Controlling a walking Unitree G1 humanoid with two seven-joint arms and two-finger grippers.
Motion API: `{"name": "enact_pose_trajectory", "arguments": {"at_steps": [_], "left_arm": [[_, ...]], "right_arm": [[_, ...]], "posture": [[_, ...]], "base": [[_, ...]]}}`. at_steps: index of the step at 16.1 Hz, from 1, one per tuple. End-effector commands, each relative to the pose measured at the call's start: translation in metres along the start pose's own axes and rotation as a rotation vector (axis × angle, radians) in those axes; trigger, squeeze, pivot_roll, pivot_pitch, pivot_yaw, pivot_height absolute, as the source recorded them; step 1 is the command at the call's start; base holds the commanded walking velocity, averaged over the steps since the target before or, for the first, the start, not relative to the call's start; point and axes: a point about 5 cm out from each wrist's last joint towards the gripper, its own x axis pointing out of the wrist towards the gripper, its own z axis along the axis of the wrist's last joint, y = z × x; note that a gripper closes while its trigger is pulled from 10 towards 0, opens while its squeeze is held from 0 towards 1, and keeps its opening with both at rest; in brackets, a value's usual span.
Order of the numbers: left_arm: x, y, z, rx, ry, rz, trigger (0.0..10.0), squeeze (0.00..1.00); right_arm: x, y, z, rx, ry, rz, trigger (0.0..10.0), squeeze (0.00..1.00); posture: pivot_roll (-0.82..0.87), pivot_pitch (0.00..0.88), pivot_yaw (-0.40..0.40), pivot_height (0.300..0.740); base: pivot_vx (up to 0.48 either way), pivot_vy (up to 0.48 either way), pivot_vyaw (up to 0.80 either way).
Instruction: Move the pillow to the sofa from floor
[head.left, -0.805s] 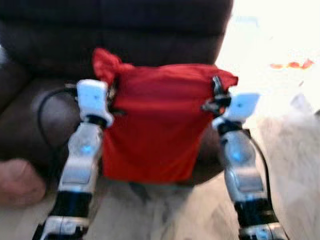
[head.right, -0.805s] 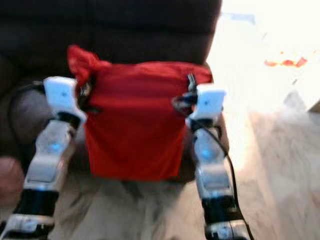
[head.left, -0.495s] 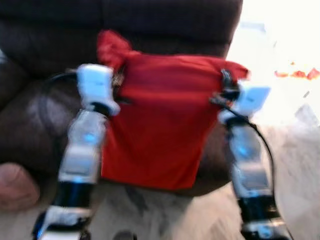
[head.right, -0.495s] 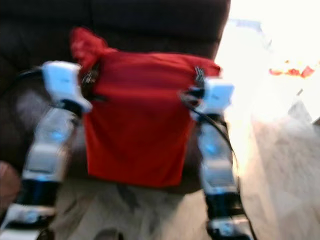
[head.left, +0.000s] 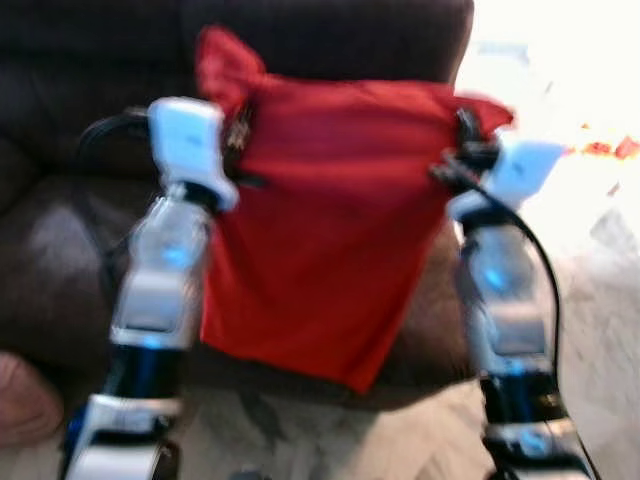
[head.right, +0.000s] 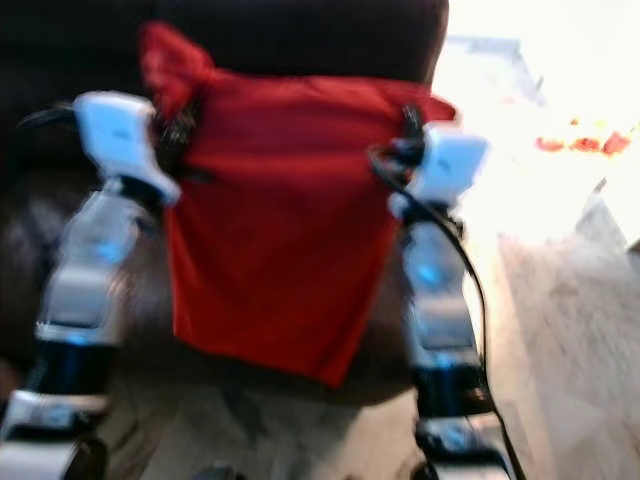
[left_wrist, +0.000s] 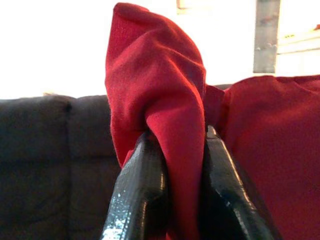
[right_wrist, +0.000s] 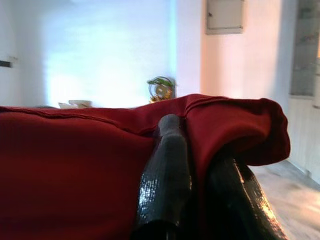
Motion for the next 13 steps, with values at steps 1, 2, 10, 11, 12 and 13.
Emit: {"name": "enact_pose_trajectory", "arguments": {"at_steps": [1,2,10,11,12,13], "left_arm": [[0.013,-0.003,0.028,-0.009,-0.115,-0.018,10.0,0.0],[0.014,-0.002,0.029,-0.009,-0.118,-0.02,10.0,0.0],[0.009,-0.003,0.017,-0.004,-0.054,-0.064,10.0,0.0],[0.008,-0.001,0.015,0.003,-0.041,-0.059,10.0,0.0],[0.007,0.001,0.013,0.018,-0.027,-0.05,10.0,0.0],[0.007,0.004,0.012,0.027,-0.023,-0.04,10.0,0.0]], "right_arm": [[0.009,-0.017,0.03,-0.012,-0.121,-0.071,10.0,0.0],[0.011,-0.016,0.032,-0.012,-0.127,-0.069,10.0,0.0],[0.013,-0.019,0.023,0.003,-0.084,-0.083,10.0,0.0],[0.013,-0.018,0.018,0.013,-0.064,-0.077,10.0,0.0],[0.013,-0.016,0.012,0.018,-0.042,-0.068,10.0,0.0],[0.013,-0.014,0.008,0.024,-0.026,-0.056,10.0,0.0]], "posture": [[0.1,0.045,-0.043,0.74],[0.1,0.045,-0.043,0.74],[0.11,0.04,-0.049,0.74],[0.11,0.045,-0.049,0.74],[0.11,0.045,-0.05,0.74],[0.12,0.05,-0.053,0.74]], "base": [[0.341,0.0,0.0],[0.341,0.0,0.0],[0.212,0.0,0.0],[0.0,0.0,0.0],[0.0,0.0,0.0],[0.0,0.0,0.0]]}}
